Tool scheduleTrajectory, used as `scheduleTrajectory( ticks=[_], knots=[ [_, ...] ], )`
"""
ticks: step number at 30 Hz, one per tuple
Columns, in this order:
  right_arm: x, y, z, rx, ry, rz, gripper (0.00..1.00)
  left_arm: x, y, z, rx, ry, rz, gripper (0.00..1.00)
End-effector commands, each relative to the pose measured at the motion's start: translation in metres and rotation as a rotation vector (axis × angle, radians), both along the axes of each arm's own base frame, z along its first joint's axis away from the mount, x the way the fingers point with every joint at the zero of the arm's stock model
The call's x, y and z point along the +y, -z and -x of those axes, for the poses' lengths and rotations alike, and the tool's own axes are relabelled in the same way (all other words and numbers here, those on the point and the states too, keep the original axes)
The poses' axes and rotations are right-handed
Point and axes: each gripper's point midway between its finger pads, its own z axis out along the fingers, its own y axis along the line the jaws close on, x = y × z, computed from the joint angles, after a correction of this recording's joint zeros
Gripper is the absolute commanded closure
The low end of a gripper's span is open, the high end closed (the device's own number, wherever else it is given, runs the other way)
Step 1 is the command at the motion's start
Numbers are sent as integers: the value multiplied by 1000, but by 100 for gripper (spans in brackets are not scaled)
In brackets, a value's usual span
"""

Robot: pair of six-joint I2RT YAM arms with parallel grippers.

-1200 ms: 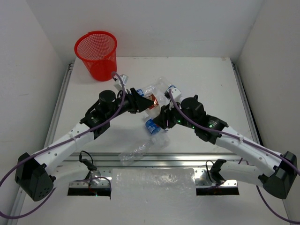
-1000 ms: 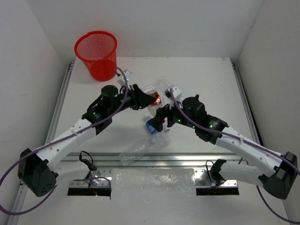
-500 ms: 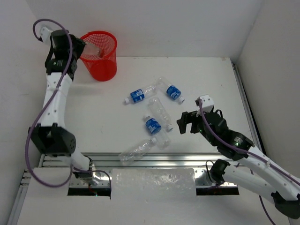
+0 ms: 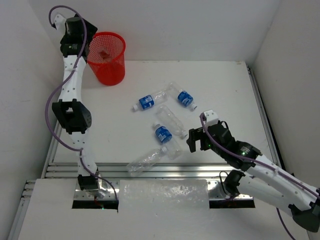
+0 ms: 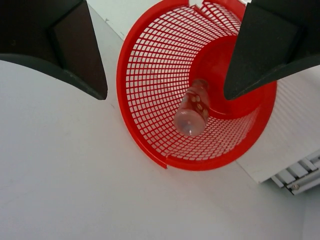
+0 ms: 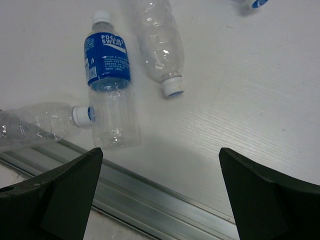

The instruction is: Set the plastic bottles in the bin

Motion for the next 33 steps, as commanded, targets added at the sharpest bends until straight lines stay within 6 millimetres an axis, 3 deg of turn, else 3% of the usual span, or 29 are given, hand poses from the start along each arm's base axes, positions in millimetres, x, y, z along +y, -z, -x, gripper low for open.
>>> scheduleTrajectory(
  ticks=[1, 2, 3, 5, 6, 8, 9, 11, 12, 13, 14, 16, 17, 23, 27, 30, 33],
  knots=[
    [21, -1, -9, 1, -41, -27, 1, 4, -117, 41, -223, 26, -77, 0],
    [26, 1, -11, 3, -58, -22, 1, 1, -127, 50, -228, 39, -82, 0],
    [34, 3, -10, 14, -99, -24, 1, -5, -147, 74, -239, 55, -89, 0],
    [40, 9, -24, 4, -90, 16, 1, -22, -159, 99, -240, 147, -101, 0],
    [44, 3, -32, -9, -84, 23, 1, -33, -162, 130, -235, 182, -97, 0],
    [46, 19, -50, 29, -72, 97, 1, -57, -156, 160, -229, 299, -83, 0],
    [45, 14, -64, 33, -47, 92, 2, -68, -139, 191, -202, 336, -68, 0],
    [57, 30, -78, 78, -91, 90, 5, -90, -119, 220, -208, 439, -44, 0],
    [62, 27, -89, 72, -102, 81, 10, -100, -93, 249, -194, 472, -27, 0],
    [64, 30, -96, 81, -131, 88, 11, -112, -79, 261, -193, 534, -36, 0],
    [65, 46, -102, 121, -141, 120, 11, -117, -55, 283, -185, 550, -37, 0],
    [67, 47, -118, 122, -158, 145, 12, -127, -34, 301, -164, 620, -88, 0],
    [69, 52, -121, 138, -173, 150, 12, -130, -10, 314, -125, 642, -90, 0],
    [75, 83, -147, 185, -175, 215, 20, -144, 63, 348, -27, 746, -126, 0],
    [75, 104, -155, 215, -189, 246, 20, -147, 101, 354, 37, 776, -104, 0],
    [76, 116, -158, 226, -200, 257, 25, -152, 111, 354, 52, 800, -81, 0],
    [73, 118, -160, 226, -192, 275, 45, -162, 104, 355, 16, 854, -57, 0]
  ],
)
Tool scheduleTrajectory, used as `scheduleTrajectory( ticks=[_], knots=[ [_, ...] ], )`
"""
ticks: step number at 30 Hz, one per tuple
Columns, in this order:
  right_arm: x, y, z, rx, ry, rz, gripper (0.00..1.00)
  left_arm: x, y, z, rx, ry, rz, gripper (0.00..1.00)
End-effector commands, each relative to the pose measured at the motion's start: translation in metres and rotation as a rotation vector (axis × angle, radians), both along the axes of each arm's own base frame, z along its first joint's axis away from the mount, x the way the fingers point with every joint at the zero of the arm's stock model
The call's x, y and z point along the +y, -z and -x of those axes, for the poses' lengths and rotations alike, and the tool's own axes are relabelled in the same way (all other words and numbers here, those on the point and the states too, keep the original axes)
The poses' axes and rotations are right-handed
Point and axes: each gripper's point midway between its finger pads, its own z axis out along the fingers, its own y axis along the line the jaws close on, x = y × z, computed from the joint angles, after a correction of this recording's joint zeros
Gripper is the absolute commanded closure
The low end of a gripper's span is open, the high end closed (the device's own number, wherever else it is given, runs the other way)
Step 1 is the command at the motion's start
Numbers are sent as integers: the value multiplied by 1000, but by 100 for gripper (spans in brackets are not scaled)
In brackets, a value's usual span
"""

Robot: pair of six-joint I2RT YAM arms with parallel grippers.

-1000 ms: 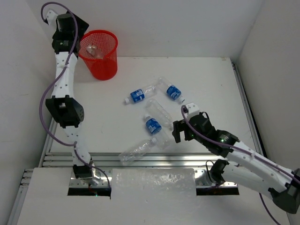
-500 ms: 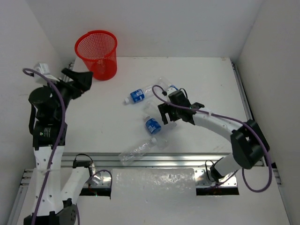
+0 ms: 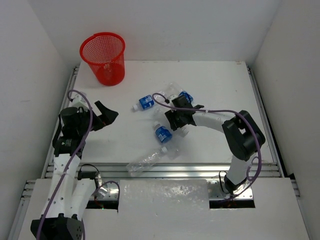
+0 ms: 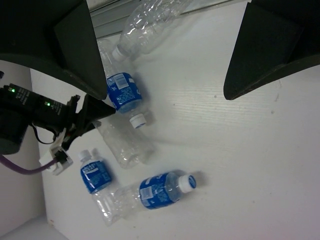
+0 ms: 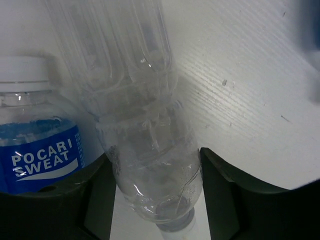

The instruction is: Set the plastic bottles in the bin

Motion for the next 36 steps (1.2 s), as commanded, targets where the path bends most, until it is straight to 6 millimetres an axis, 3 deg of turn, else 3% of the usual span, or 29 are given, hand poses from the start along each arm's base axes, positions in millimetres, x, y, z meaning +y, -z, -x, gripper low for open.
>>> scheduleTrajectory(
  ticks=[1, 4, 6, 8, 9, 10, 11, 14, 18, 21, 24, 29, 31, 33, 34, 36],
  knots=[
    [6, -18, -21, -74, -10, -17, 49, -16, -30, -5, -138, 97, 27, 0],
    [-3, -37, -20, -116, 32, -7, 56, -31, -25, -6, -134, 157, 104, 0],
    [-8, -61, -17, -165, 55, -19, 57, -42, -26, -8, -133, 175, 155, 0],
    [-13, -88, -10, -216, 79, -50, 57, -72, -34, -9, -162, 247, 202, 0],
    [-11, -97, -6, -229, 75, -73, 57, -97, -38, -3, -172, 313, 214, 0],
    [-9, -108, -1, -244, 67, -109, 58, -111, -54, -9, -236, 352, 233, 0],
    [4, -128, 13, -254, 19, -223, 58, -132, -60, -3, -237, 401, 268, 0],
    [25, -170, 45, -262, -76, -443, 58, -161, -81, -6, -291, 469, 316, 0],
    [33, -213, 73, -293, -158, -573, 58, -204, -106, -4, -344, 565, 340, 0],
    [40, -234, 91, -275, -228, -636, 58, -220, -119, -1, -380, 607, 350, 0],
    [46, -250, 106, -259, -281, -688, 58, -236, -149, 7, -479, 680, 390, 0],
    [52, -266, 118, -251, -333, -734, 58, -258, -155, 11, -498, 776, 412, 2],
    [52, -272, 119, -261, -339, -749, 56, -263, -154, 11, -491, 799, 410, 29],
    [45, -269, 112, -292, -288, -730, 28, -267, -151, 4, -456, 785, 395, 84],
    [39, -270, 111, -313, -256, -721, 1, -266, -150, -1, -456, 769, 366, 86],
    [22, -255, 103, -341, -166, -660, 1, -257, -155, -19, -428, 665, 302, 91]
  ],
)
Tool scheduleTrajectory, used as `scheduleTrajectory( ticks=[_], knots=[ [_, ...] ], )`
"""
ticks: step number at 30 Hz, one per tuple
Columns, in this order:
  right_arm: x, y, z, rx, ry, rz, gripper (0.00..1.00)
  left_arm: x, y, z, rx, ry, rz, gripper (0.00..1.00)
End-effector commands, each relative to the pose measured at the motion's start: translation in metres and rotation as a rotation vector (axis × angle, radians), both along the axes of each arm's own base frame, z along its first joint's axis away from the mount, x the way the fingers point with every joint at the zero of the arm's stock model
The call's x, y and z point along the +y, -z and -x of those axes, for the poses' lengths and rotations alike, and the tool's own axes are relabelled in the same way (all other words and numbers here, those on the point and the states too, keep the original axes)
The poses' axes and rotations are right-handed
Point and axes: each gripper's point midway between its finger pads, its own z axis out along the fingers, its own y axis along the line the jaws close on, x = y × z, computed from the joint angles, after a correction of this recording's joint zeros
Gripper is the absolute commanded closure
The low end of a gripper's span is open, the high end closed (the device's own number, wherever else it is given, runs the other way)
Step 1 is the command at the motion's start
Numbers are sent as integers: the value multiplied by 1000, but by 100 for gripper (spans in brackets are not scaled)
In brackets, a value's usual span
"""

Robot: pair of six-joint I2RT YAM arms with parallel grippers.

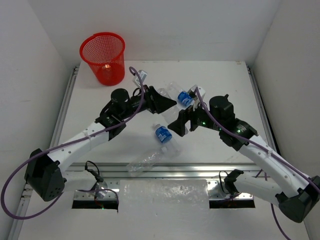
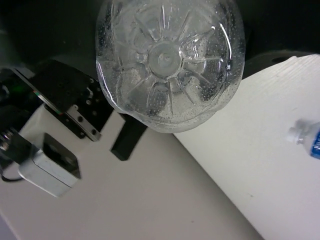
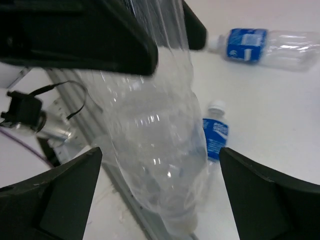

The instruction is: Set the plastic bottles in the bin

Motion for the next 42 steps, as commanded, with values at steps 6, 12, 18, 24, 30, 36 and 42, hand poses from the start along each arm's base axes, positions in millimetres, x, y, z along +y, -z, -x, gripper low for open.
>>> scheduleTrajectory(
  ticks=[6, 12, 18, 24, 30, 36, 42],
  knots=[
    [-109, 40, -15, -69, 525, 203, 1, 131, -48, -119, 169, -653, -152, 93],
    [-133, 50, 4, -102, 563, 210, 1, 297, -68, -226, 262, -1150, -70, 92],
    [-119, 53, 22, -24, 486, 143, 1, 391, -94, -322, 187, -1345, -40, 56],
    [-105, 63, 33, 38, 405, 121, 1, 427, -60, -356, 197, -1362, -45, 3],
    [-64, 100, 30, 124, 243, 99, 1, 398, -202, -296, -113, -1240, 30, 0],
    [-35, 138, -8, 174, 210, 247, 4, 355, -245, -147, -153, -1160, -6, 0],
    [-5, 162, -23, 218, 136, 393, 13, 287, -145, -18, -136, -905, -66, 0]
  ],
)
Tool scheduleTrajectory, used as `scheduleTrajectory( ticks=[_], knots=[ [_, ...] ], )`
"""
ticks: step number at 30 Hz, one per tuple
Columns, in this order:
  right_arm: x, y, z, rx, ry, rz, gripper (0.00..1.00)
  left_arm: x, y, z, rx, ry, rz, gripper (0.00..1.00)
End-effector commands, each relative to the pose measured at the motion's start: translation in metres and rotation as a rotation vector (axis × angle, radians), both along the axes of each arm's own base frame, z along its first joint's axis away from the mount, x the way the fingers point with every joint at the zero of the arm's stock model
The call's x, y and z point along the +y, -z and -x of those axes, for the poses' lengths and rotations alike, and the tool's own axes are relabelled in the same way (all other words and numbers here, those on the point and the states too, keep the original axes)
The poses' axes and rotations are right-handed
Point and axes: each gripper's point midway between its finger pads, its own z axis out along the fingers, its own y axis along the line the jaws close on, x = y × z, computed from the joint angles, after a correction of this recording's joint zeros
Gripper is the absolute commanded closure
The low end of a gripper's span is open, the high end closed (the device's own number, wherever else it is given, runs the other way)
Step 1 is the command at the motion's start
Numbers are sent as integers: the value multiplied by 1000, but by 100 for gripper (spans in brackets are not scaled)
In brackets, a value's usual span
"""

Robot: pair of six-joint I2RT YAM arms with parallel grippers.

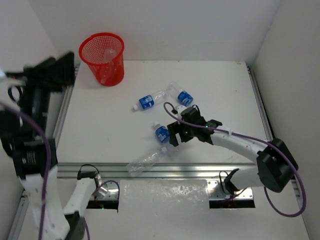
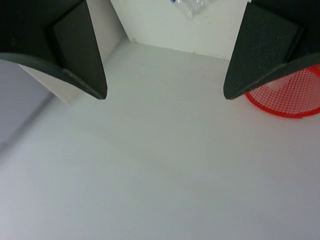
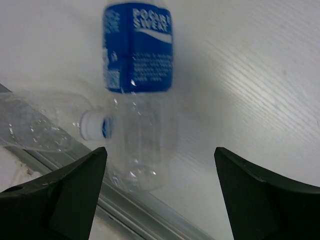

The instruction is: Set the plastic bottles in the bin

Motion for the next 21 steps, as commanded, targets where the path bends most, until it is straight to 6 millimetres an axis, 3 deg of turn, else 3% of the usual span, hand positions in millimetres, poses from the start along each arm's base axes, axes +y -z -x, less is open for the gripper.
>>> scheduleTrajectory(
  ticks=[1, 2, 3, 8, 12, 14, 17, 19, 21],
  knots=[
    [34, -24, -19, -79, -78, -35, 13, -27, 122, -5, 210, 164, -54, 0],
    [36, -21, -16, -65, -85, -28, 13, -30, 138, 0, 233, 178, -61, 0],
    [39, -15, -15, -50, -91, -17, 13, -35, 175, 4, 296, 208, -61, 0],
    [29, 13, -15, -13, -39, 60, 25, -53, 276, 11, 479, 342, -57, 0],
    [8, 43, -15, 11, -13, 169, 26, -69, 298, 22, 494, 447, -71, 0],
    [-1, 49, -15, 12, 7, 198, 36, -72, 307, 25, 508, 465, -77, 0],
    [-14, 48, -19, -18, 62, 207, 43, -81, 315, 29, 516, 510, -78, 0],
    [-13, 41, -21, -37, 63, 174, 43, -96, 321, 32, 521, 570, -68, 0],
    [-14, 38, -24, -51, 61, 174, 50, -104, 326, 26, 530, 566, -68, 0]
  ],
)
